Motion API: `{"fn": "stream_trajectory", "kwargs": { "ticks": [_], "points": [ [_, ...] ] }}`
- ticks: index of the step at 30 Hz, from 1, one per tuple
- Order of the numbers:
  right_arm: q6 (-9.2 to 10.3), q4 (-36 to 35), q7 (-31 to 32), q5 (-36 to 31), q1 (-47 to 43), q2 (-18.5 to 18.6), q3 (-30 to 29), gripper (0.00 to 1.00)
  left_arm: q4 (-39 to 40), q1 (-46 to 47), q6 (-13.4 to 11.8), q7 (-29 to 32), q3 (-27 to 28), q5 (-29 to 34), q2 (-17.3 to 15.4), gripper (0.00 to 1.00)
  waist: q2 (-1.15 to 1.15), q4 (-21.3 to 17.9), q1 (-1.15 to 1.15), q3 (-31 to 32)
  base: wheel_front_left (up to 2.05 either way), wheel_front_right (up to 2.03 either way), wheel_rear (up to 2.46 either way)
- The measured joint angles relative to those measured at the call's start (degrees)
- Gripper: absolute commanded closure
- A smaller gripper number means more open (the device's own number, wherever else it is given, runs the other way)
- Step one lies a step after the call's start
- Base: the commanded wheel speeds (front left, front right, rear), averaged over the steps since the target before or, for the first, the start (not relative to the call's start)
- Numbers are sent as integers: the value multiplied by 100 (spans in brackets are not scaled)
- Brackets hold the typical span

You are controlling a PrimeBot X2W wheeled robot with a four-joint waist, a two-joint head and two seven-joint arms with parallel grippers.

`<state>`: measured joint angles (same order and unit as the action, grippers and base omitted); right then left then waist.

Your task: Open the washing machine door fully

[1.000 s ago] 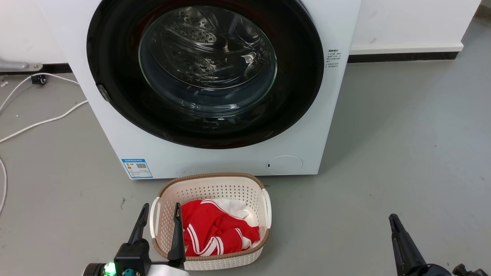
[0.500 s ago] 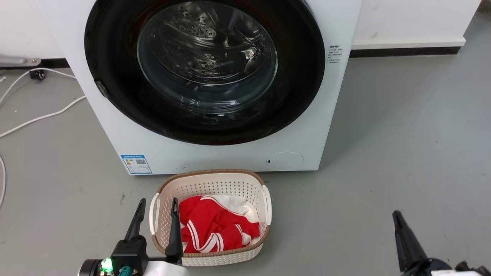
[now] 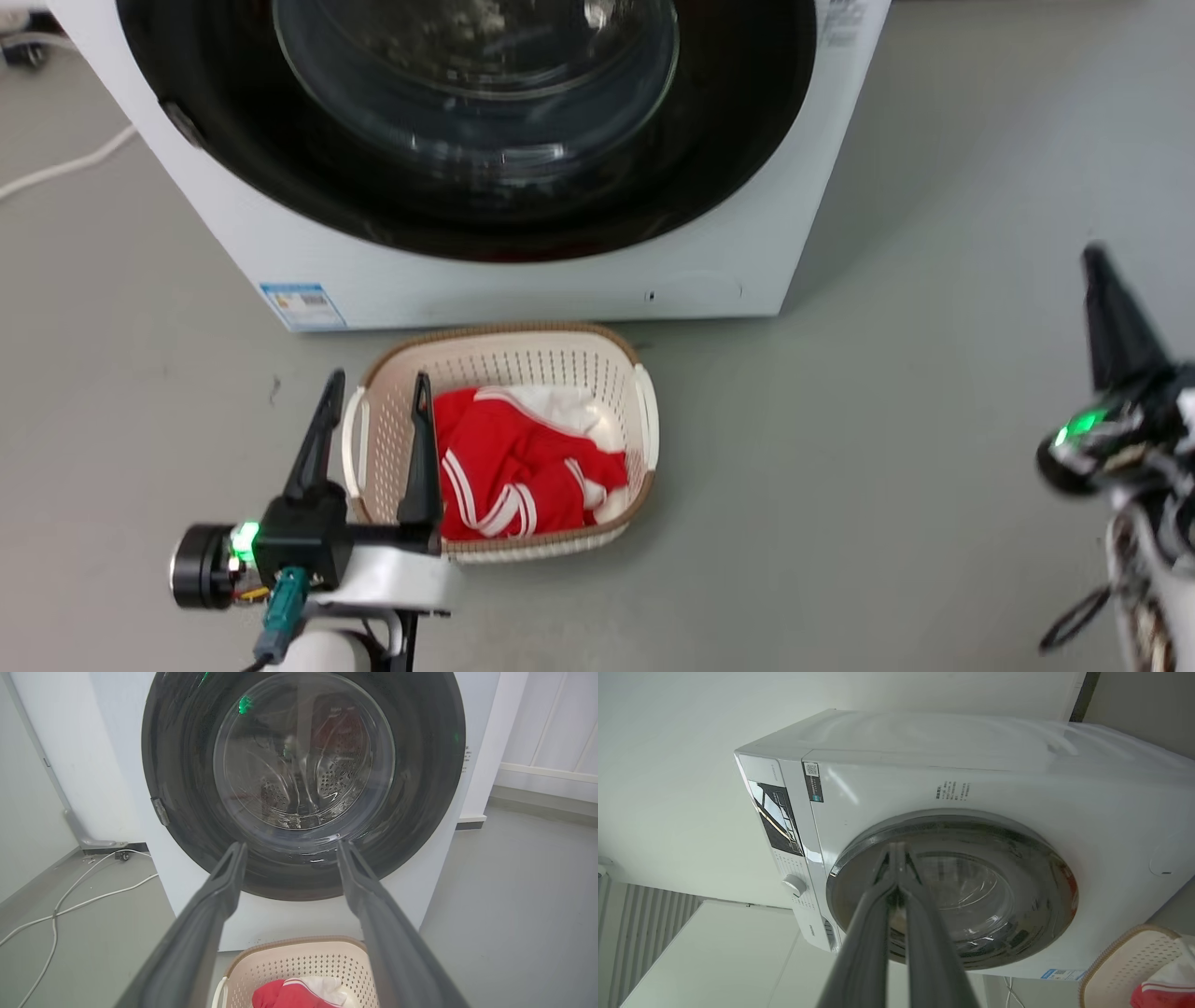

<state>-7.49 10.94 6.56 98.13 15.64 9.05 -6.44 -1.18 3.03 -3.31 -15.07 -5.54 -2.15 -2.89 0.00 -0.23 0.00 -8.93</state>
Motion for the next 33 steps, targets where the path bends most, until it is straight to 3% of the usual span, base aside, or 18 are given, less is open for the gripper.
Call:
{"fn": "stream_trajectory", "kwargs": {
  "ticks": [9,17,24,33],
  "points": [
    [0,1072,477,-266,2087,626,76,100,205,661,49,0,-48,8,-1,0,0,102,1,-1009,0,0,0],
    [0,1862,818,-798,3791,1062,526,100,360,1133,113,0,-127,47,-2,0,0,305,1,-1800,0,0,0],
    [0,2439,1072,-1177,4873,1124,953,100,392,1351,134,0,-186,44,-1,0,0,534,1,-2273,0,0,0],
    [-1,2907,1226,-1482,5577,1071,1293,100,354,1391,71,0,-299,-51,-2,0,0,780,1,-2502,0,0,0]
  ]
}}
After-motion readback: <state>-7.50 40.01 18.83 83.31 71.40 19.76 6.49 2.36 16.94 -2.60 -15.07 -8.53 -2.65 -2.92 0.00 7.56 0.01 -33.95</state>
